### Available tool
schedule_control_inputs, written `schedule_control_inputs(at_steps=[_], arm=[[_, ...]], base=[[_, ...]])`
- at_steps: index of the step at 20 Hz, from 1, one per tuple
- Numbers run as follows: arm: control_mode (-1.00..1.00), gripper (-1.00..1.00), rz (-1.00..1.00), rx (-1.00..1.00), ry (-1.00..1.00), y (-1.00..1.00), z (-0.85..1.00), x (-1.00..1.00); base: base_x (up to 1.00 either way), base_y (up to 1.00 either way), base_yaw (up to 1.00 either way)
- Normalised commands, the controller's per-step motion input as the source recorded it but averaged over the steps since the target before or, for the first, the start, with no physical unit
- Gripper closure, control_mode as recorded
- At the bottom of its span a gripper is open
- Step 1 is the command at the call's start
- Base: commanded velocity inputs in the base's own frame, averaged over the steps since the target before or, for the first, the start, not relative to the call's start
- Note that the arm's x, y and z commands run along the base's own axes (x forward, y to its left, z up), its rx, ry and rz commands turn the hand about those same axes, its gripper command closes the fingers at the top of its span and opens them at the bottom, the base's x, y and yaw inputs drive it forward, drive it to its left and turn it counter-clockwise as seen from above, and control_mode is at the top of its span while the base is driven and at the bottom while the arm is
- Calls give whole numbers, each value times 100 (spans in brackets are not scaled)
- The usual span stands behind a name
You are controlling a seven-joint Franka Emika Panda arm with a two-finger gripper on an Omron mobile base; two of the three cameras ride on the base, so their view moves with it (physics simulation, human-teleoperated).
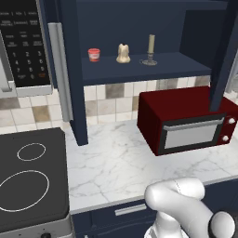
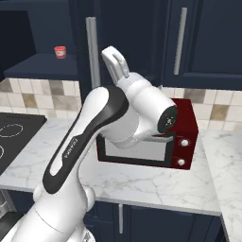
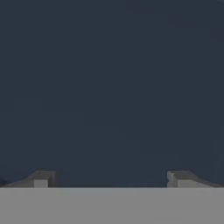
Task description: Pick the candle and candle from the dining table and place them in the open cabinet. Close the cabinet after placing the objects.
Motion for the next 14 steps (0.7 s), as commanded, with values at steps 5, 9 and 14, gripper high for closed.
schedule_control_inputs(at_steps=[5, 9, 14], arm=[[-100, -100, 0, -2, 11, 47, 13, 84], [-100, -100, 0, -3, 9, 51, 9, 84], [-100, -100, 0, -4, 10, 53, 5, 85]], base=[[0, 0, 0], [0, 0, 0], [0, 0, 0]])
